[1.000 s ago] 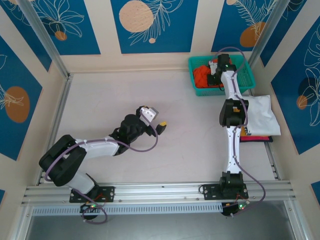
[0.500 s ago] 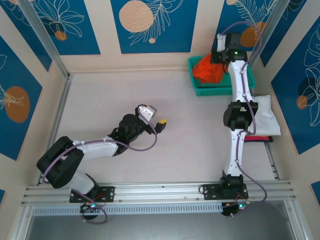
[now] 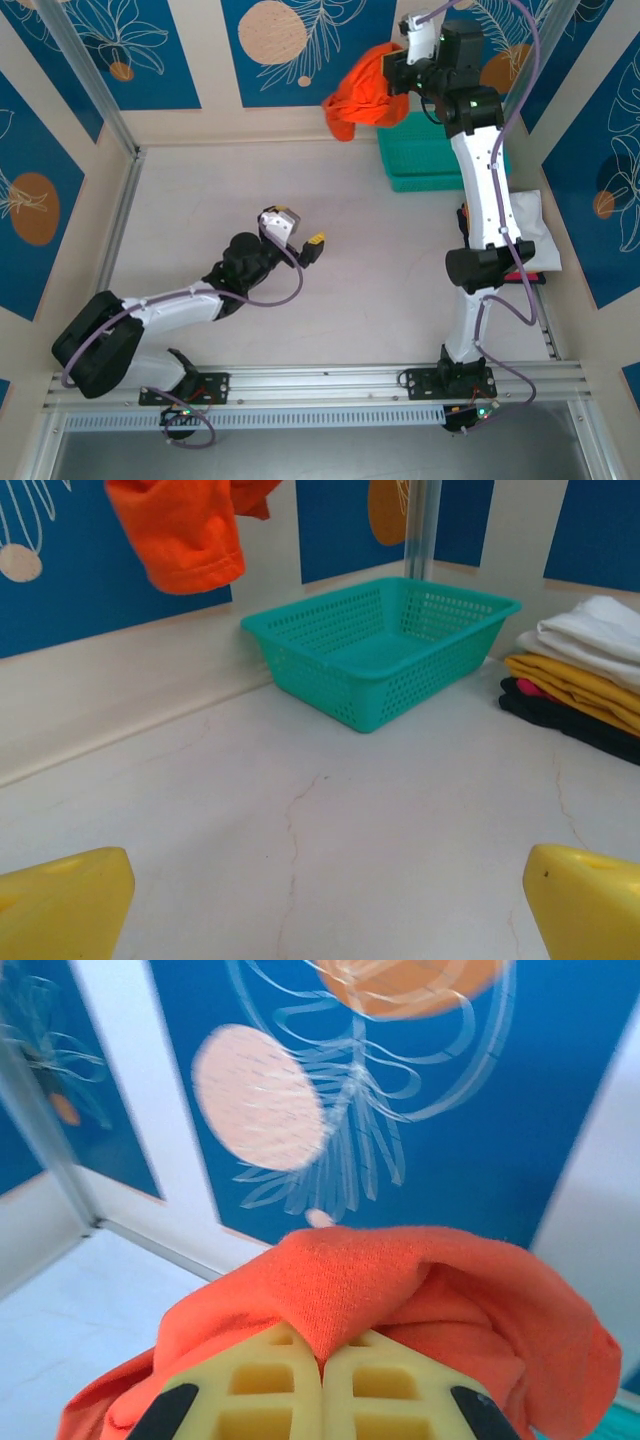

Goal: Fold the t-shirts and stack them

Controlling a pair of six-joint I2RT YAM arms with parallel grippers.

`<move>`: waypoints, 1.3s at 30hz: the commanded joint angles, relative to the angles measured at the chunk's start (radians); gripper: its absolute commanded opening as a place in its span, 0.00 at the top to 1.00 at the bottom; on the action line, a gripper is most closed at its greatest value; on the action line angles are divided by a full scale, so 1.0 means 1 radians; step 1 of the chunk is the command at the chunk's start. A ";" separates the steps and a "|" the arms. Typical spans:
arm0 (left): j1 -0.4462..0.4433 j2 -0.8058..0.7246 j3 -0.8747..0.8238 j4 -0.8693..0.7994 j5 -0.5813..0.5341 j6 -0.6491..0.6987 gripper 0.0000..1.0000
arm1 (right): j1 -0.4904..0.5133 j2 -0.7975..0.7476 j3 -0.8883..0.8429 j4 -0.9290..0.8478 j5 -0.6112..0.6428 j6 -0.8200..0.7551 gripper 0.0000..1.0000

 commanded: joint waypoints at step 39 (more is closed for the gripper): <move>0.480 0.287 0.372 -0.958 -0.173 -0.768 0.25 | 0.356 -0.273 -1.391 0.589 0.178 0.430 0.19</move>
